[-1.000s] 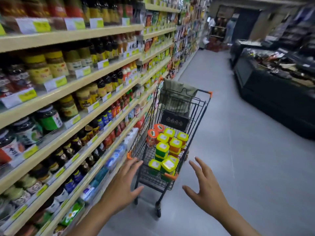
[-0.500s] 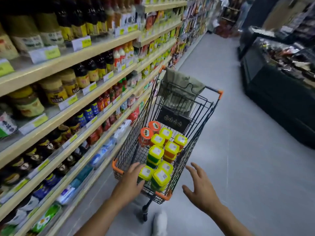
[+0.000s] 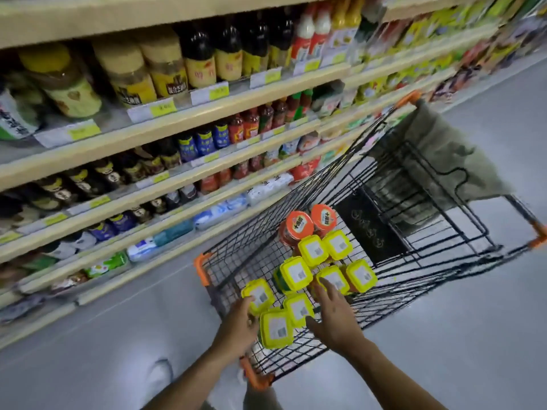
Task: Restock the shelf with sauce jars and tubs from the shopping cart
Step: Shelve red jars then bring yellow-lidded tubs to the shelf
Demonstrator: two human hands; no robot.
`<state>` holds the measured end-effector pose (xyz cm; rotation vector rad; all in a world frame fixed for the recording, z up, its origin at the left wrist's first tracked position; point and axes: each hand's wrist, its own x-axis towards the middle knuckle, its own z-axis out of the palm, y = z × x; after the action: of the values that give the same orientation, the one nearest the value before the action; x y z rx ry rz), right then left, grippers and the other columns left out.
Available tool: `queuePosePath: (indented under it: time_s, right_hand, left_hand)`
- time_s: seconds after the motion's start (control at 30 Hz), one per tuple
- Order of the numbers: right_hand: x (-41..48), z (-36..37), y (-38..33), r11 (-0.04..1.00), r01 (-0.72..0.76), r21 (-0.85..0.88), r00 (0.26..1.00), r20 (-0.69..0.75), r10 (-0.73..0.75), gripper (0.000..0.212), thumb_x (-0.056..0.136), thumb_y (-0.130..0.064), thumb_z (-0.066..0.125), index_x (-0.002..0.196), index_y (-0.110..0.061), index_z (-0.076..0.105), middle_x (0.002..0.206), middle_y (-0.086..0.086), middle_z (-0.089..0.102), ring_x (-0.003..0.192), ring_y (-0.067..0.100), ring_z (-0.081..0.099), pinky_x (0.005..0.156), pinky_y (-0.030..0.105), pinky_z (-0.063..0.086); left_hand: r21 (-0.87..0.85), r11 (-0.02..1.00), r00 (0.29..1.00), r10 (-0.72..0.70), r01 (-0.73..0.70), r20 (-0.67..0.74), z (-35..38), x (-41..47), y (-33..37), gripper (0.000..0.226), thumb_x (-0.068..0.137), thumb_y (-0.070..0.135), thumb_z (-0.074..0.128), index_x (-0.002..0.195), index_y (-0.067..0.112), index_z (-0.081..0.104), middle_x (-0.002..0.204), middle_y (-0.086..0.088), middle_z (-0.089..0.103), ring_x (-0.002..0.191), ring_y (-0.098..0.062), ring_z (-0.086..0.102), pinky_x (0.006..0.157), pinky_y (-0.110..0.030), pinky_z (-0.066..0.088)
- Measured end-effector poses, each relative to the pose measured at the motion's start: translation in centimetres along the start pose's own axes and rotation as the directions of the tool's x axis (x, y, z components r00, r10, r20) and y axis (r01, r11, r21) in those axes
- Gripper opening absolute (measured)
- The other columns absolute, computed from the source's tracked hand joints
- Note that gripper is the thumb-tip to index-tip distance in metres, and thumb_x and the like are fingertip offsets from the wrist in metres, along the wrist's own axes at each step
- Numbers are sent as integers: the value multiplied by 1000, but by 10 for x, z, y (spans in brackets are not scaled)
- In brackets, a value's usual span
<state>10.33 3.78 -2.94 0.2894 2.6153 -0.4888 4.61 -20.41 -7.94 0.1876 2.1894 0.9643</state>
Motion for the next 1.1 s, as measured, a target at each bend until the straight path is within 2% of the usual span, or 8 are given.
queuePosePath:
  time_s: [0.17,0.3,0.47,0.67,0.8,0.9,1.0,1.1]
  right_hand:
    - [64,4,26,984,117,-131,975,206,-89,91,86,-41,65,160,-23,15,165,12,15,144,36,32,107,46,39]
    - [113,9,37,966,171,-196,941,321,-101,101,86,-38,70,160,-27,2,166,8,-1,121,34,57,84,40,53]
    - [165,25,41,874,278,-398,919,376,-121,112,84,-28,70,158,-29,-14,163,8,-27,102,33,66,61,33,48]
    - [195,41,45,726,393,-564,894,420,-157,106,88,-25,65,157,-26,-17,165,16,-17,84,23,68,58,28,48]
    - [197,60,54,603,443,-663,887,423,-185,104,93,-38,61,156,-19,-20,165,22,-7,63,14,51,47,25,32]
    - [199,71,57,601,424,-677,898,403,-180,98,96,-29,55,155,-17,-23,165,24,-7,56,12,39,44,25,29]
    - [202,72,52,618,414,-669,901,398,-172,96,98,-28,53,155,-19,-24,163,28,-7,62,14,44,51,26,39]
    - [201,70,50,614,416,-671,900,398,-176,95,98,-32,51,155,-19,-23,162,30,-4,62,14,46,52,26,40]
  left_hand:
    - [220,974,982,-99,62,162,44,15,-13,80,89,16,64,157,25,24,159,-5,26,135,-28,49,101,-38,50]
    - [452,892,976,-123,29,180,67,30,-13,98,88,16,67,161,24,3,169,1,6,141,-32,42,101,-45,51]
    - [588,807,976,-165,49,145,88,39,-11,104,90,18,68,162,26,-6,170,-5,-4,131,-36,50,94,-43,51]
    - [643,762,974,-196,77,116,109,54,-22,108,87,18,71,160,30,-7,165,-14,12,110,-34,60,85,-42,47]
    - [664,746,970,-199,59,137,116,61,-32,118,81,28,77,160,31,-11,165,-15,9,105,-35,60,82,-43,48]
    - [641,767,974,-173,38,149,117,64,-36,120,70,30,83,161,28,5,161,-14,27,97,-31,64,71,-40,51]
    - [611,792,968,-155,1,199,115,69,-42,121,64,38,86,156,24,8,144,-12,46,99,-28,66,64,-38,51]
    - [610,792,968,-132,-25,211,111,71,-42,115,66,38,83,156,23,12,141,-10,48,106,-29,64,71,-40,54]
